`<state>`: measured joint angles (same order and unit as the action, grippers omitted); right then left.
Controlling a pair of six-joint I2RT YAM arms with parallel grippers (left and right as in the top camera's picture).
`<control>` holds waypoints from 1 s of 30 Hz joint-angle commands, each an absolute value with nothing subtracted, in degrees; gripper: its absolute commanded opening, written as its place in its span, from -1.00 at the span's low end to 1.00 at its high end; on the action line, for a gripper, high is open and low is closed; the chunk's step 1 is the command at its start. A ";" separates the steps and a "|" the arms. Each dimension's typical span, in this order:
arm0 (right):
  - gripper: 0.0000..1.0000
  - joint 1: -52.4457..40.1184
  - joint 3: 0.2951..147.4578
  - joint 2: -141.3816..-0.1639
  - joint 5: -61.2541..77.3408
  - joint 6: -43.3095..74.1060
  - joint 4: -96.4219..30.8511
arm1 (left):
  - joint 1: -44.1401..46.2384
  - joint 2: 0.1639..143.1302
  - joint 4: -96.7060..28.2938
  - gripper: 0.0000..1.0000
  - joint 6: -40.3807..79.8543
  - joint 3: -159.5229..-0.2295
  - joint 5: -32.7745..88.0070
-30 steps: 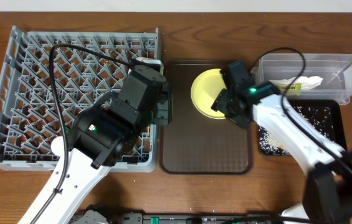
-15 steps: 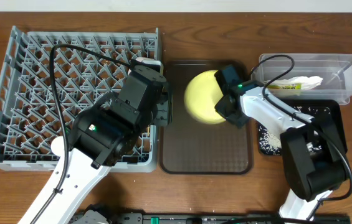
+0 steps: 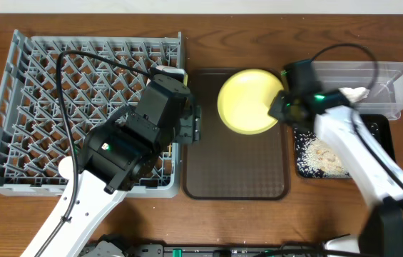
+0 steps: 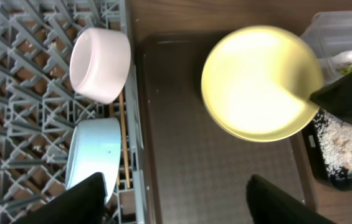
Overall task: Sort waste into correct bins and load items into the dishwasher
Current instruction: 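Hand the yellow plate from the right gripper to the left gripper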
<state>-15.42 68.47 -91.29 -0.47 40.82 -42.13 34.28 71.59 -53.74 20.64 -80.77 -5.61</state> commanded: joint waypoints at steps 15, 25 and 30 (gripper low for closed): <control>-0.98 -7.05 68.47 -69.73 39.22 3.99 -41.93 | 33.67 71.85 -45.93 0.78 16.23 -80.95 17.39; -0.98 -7.05 68.47 -69.23 52.07 -3.75 -41.80 | 33.67 71.85 -46.00 -0.25 13.52 -80.95 23.59; 0.29 -6.94 68.47 -69.21 40.16 1.41 -42.74 | 33.65 71.79 -46.35 -0.71 10.26 -80.95 20.75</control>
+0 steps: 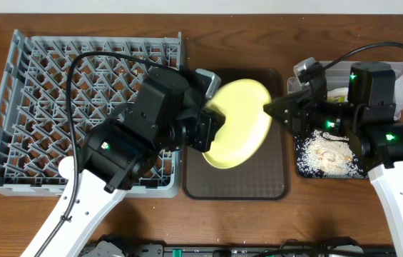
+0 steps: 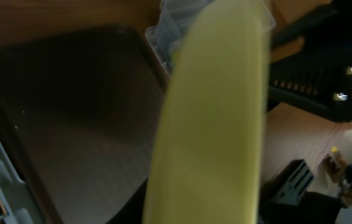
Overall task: Sort waste into correct bins and load items into the dishwasher
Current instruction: 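Hand the yellow plate from the right gripper to the left gripper, then stand the yellow plate upright in the dish rack with the left gripper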
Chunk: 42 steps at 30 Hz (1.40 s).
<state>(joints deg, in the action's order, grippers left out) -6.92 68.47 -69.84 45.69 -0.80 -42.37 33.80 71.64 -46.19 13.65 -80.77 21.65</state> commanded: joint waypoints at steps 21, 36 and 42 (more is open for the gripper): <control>0.98 10.15 68.47 -68.25 8.80 20.73 -54.11 | 32.84 81.80 -51.37 -0.85 5.96 -80.84 -58.89; 0.99 10.11 68.47 -68.25 8.80 20.75 -56.64 | 19.99 93.38 -47.62 -0.85 7.51 -80.84 -34.46; 0.98 10.11 68.47 -68.25 8.80 20.75 -56.64 | 15.35 95.15 -47.37 -0.84 2.85 -80.79 -27.42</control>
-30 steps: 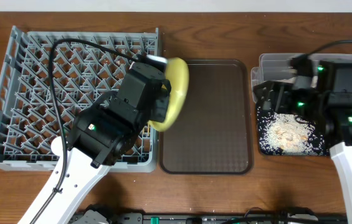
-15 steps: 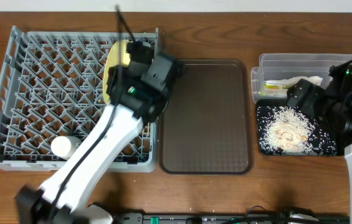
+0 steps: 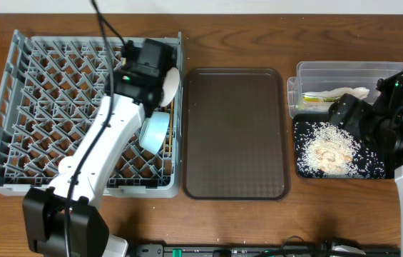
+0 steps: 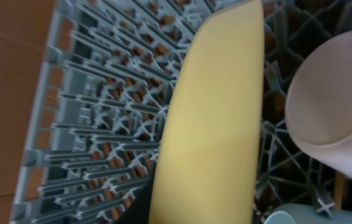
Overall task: Sort waste into correct bins and load items into the dishwasher
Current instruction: 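Stand the yellow plate upright in the dish rack with the left gripper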
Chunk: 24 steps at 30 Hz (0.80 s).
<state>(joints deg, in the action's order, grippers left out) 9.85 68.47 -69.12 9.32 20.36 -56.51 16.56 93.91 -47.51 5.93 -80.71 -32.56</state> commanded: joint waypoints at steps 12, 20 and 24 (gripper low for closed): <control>0.99 10.11 68.47 -68.25 8.82 20.75 -56.62 | 15.22 102.48 -48.12 -0.79 1.50 -80.79 -27.64; 0.98 10.11 68.47 -68.25 8.80 20.75 -56.64 | 15.90 102.54 -48.64 -0.22 1.48 -80.79 -27.40; 0.99 10.11 68.47 -68.25 8.82 20.78 -56.62 | 17.78 102.48 -49.21 0.21 1.48 -80.79 -27.44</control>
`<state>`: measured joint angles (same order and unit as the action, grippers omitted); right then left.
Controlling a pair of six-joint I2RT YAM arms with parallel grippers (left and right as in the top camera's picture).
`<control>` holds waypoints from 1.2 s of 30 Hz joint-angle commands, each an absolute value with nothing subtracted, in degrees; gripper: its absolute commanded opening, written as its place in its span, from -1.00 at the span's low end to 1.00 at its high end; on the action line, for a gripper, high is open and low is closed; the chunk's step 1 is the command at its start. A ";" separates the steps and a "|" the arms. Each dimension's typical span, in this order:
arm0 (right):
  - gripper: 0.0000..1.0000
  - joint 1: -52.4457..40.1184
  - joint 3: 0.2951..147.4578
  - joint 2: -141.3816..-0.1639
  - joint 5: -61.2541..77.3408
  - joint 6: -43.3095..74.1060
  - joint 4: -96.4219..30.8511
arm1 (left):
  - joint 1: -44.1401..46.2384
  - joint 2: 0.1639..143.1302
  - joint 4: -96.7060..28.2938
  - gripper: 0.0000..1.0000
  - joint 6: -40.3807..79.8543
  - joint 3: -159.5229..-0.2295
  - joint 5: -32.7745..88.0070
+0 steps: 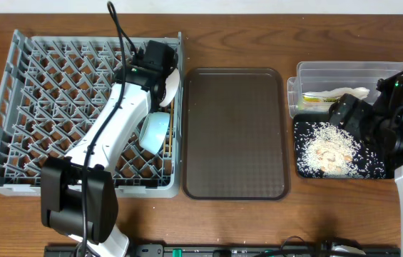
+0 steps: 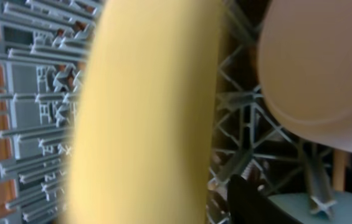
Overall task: Sort waste into correct bins and load items into the dishwasher
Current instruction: 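Stand the yellow plate upright in the dish rack with the left gripper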
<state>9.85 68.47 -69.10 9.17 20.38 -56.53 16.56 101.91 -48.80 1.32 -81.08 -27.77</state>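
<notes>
In the left wrist view a yellow plate (image 2: 144, 112) stands on edge among the prongs of the grey dish rack (image 1: 16, 107), close and blurred. My left gripper (image 1: 160, 68) is over the rack's right side. One black finger (image 2: 250, 202) shows a small gap away from the plate, so the jaws look open around it. A pink bowl (image 2: 316, 68) and a light blue bowl (image 1: 155, 132) sit in the rack just beside it. My right gripper (image 1: 344, 111) hovers by the black container; its jaws are too small to read.
A brown tray (image 1: 235, 132) lies bare between rack and bins. A clear bin (image 1: 351, 78) with scraps stands at the back right. In front of it a black container (image 1: 372, 168) holds rice-like waste. Cables run over the rack.
My left gripper has come lower and closer to the rack with the plate on edge. A finger now shows apart from the plate. The right arm has not moved.
My right gripper held the yellow plate over the tray while the left stood open by the rack. Then both grippers were at the plate. Later the left held it edge-on over the rack, the right back by the bins. Now the plate stands among the prongs.
</notes>
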 commanded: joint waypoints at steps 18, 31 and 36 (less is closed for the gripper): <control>0.98 10.11 68.47 -68.25 8.82 20.80 -56.60 | 26.13 86.24 -55.70 0.82 6.79 -82.87 -18.98; 0.99 10.11 68.47 -68.25 8.82 20.75 -56.62 | 26.13 61.06 -63.37 0.83 15.16 -82.85 -13.04; 0.99 10.11 68.47 -68.25 8.82 20.78 -56.62 | 26.13 54.46 -66.41 0.84 15.14 -82.85 -6.42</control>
